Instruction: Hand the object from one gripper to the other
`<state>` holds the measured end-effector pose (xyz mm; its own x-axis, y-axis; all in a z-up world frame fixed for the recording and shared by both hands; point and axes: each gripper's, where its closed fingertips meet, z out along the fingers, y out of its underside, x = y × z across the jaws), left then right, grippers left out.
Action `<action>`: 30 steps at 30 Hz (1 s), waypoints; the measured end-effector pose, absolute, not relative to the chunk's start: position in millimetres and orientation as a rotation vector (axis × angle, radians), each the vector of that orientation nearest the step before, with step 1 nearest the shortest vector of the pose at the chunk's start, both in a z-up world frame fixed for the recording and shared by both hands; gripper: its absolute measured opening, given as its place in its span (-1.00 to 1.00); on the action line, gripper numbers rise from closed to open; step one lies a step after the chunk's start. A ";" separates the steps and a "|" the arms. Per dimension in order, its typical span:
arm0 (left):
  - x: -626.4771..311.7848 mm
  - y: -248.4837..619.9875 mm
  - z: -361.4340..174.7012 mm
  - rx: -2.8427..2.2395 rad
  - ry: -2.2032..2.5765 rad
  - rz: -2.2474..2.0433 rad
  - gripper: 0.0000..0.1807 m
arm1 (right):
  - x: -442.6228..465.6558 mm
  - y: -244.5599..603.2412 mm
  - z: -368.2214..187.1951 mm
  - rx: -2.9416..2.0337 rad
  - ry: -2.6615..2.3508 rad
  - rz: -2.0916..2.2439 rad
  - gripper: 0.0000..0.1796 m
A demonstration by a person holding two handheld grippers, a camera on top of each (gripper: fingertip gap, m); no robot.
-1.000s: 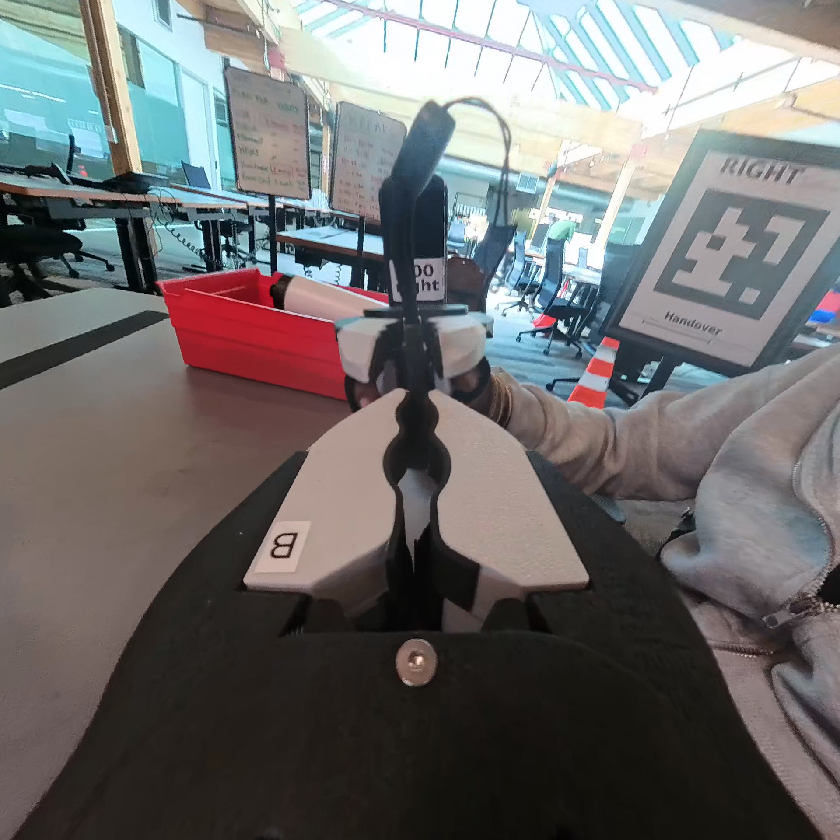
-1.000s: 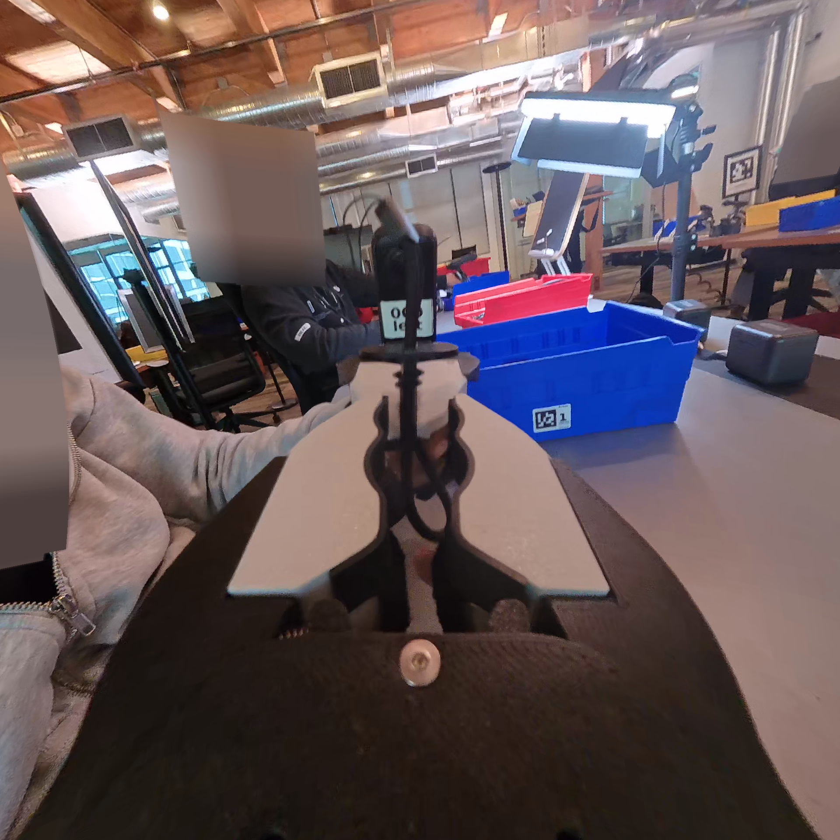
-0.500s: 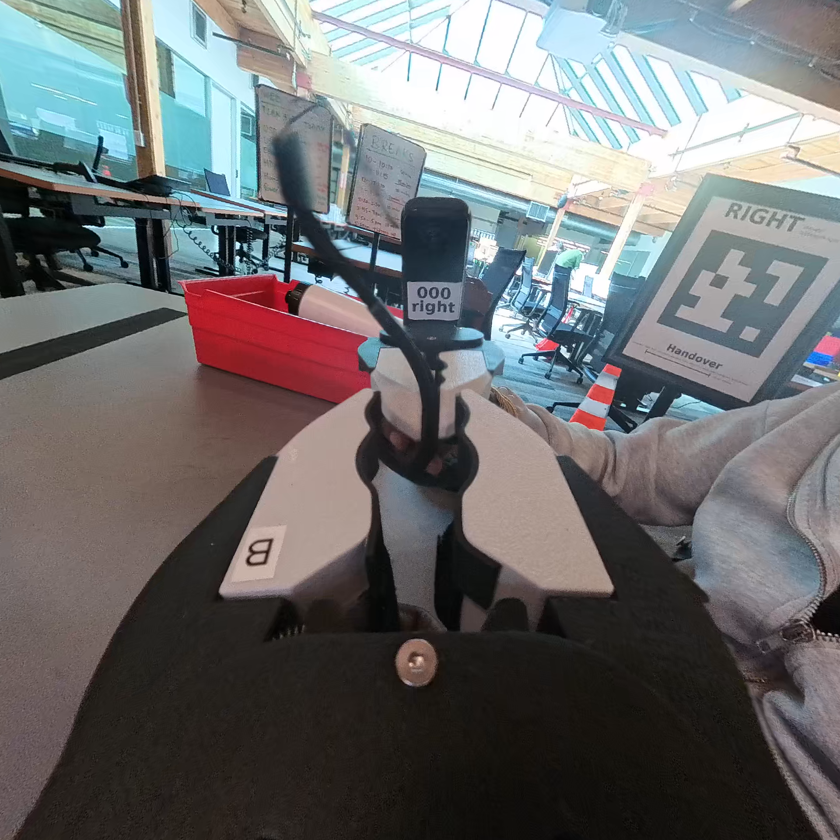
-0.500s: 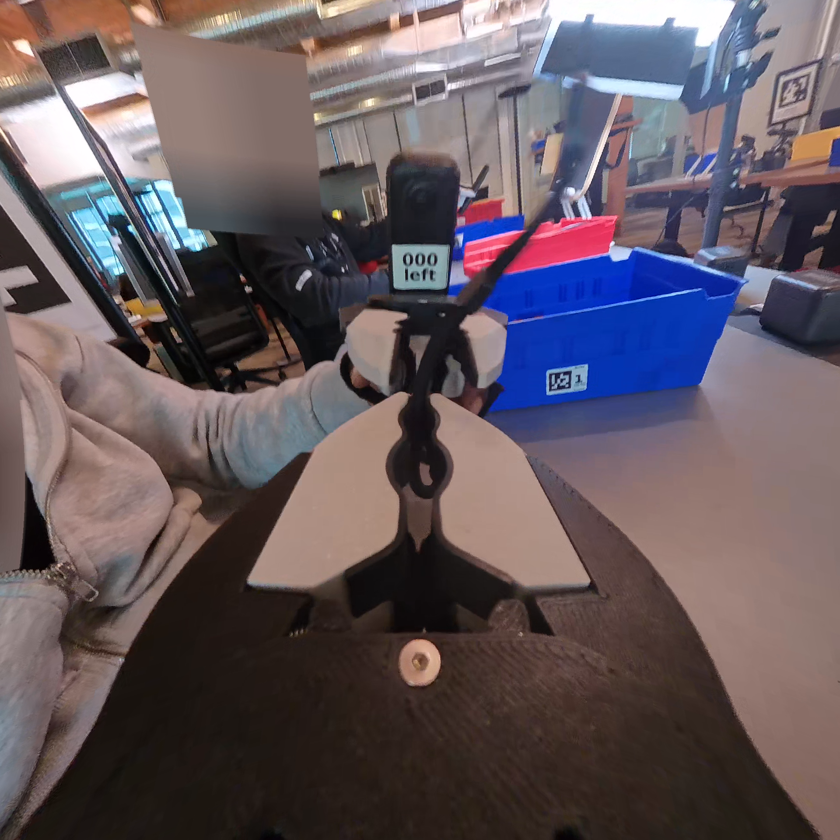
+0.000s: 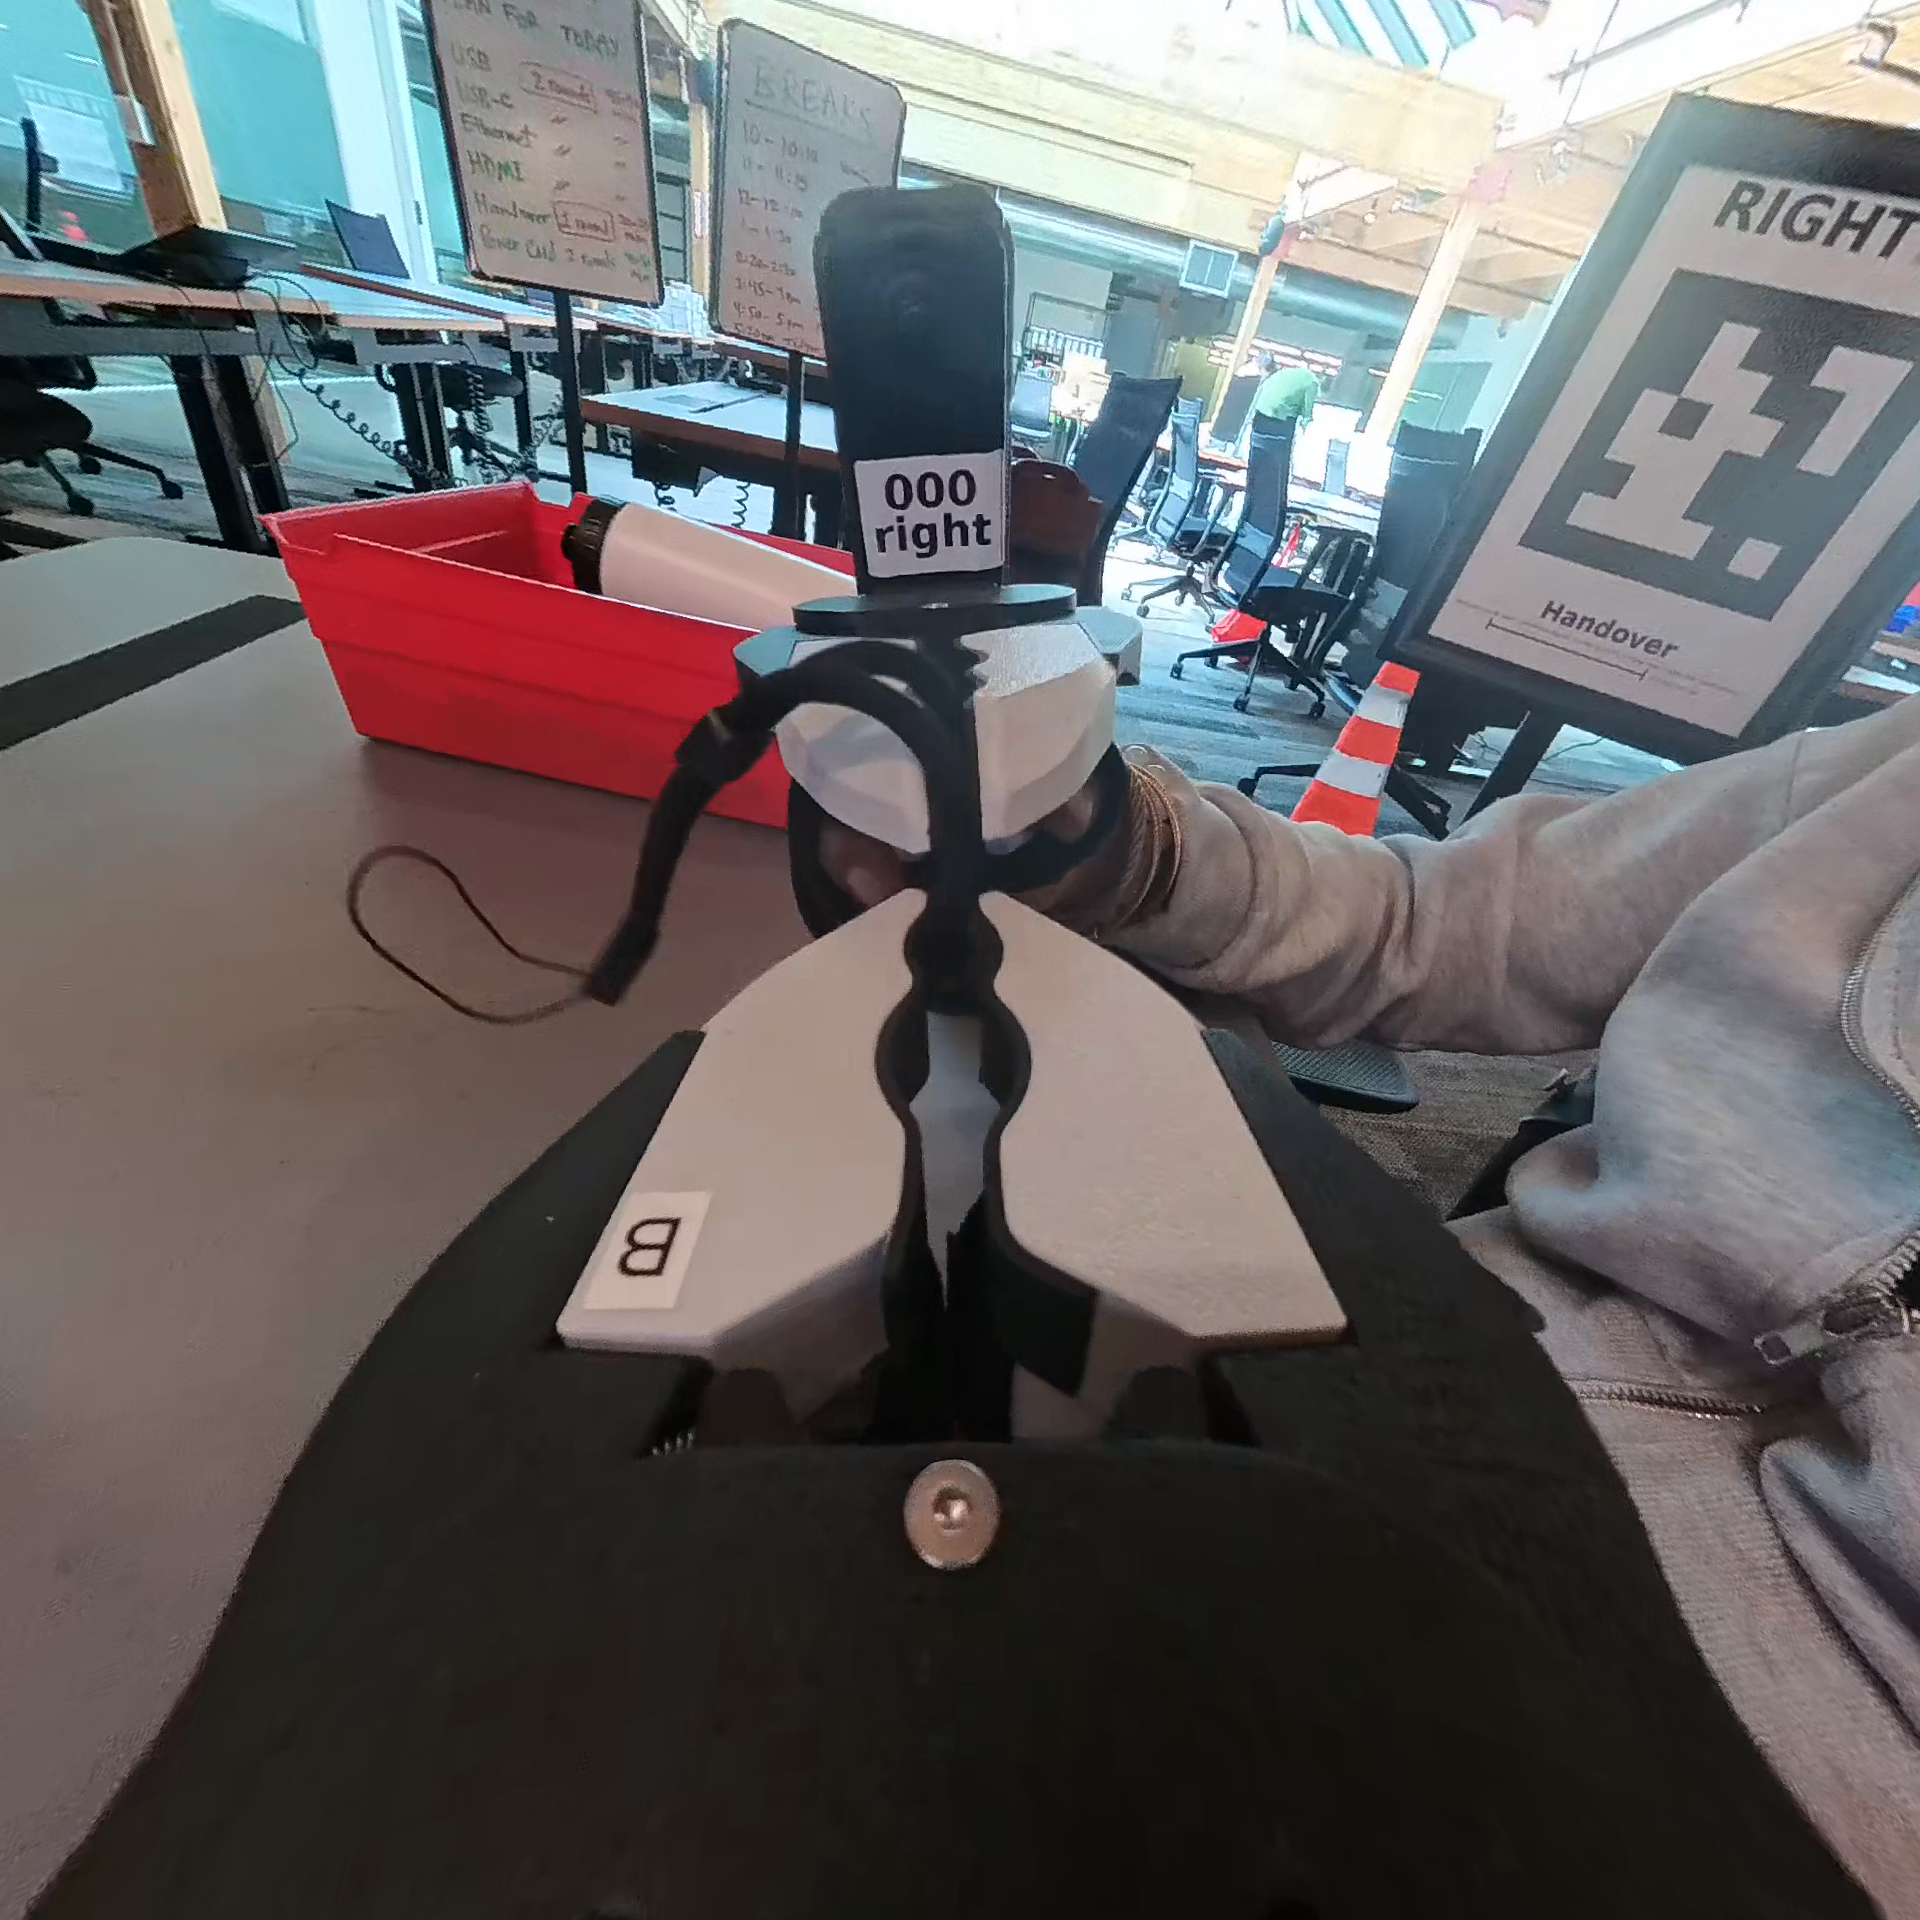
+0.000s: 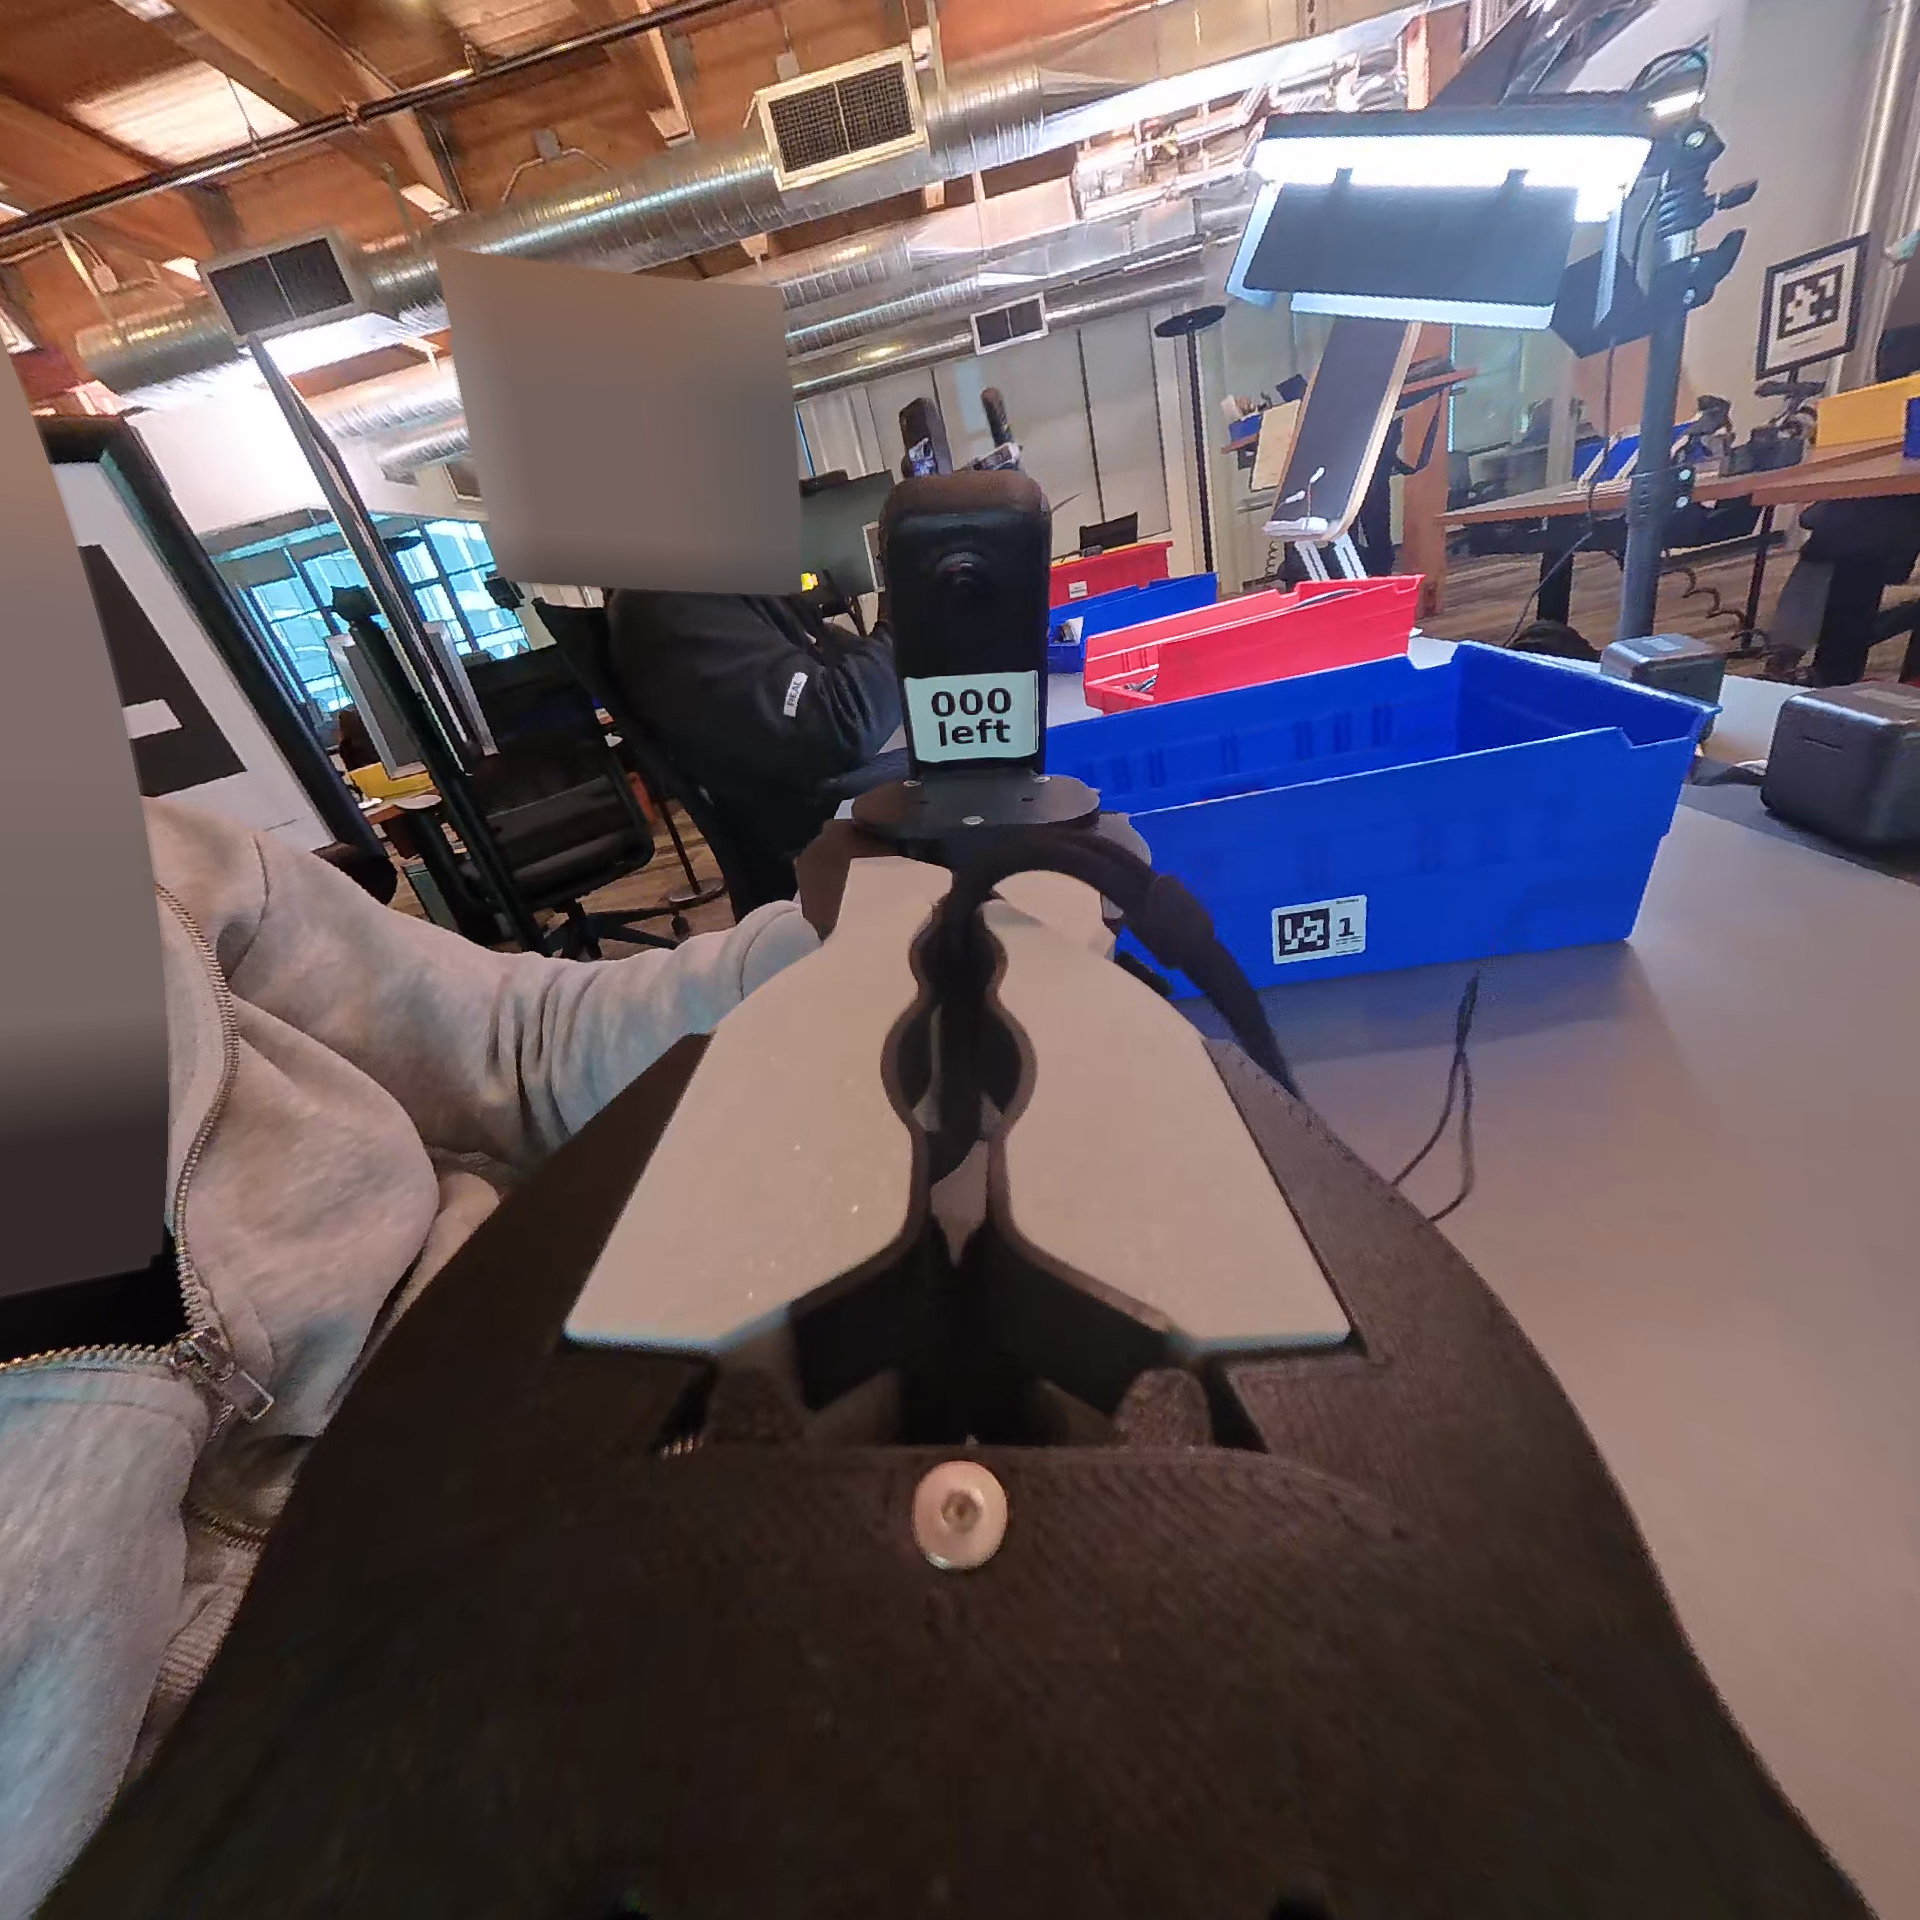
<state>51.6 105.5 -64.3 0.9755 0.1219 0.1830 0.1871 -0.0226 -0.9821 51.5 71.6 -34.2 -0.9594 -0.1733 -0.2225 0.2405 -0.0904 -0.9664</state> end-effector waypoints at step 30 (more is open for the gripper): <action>92.5 94.6 -81.8 -1.729 -0.311 -0.653 -0.88 | 53.3 64.1 -66.2 -1.891 3.203 -2.240 -0.95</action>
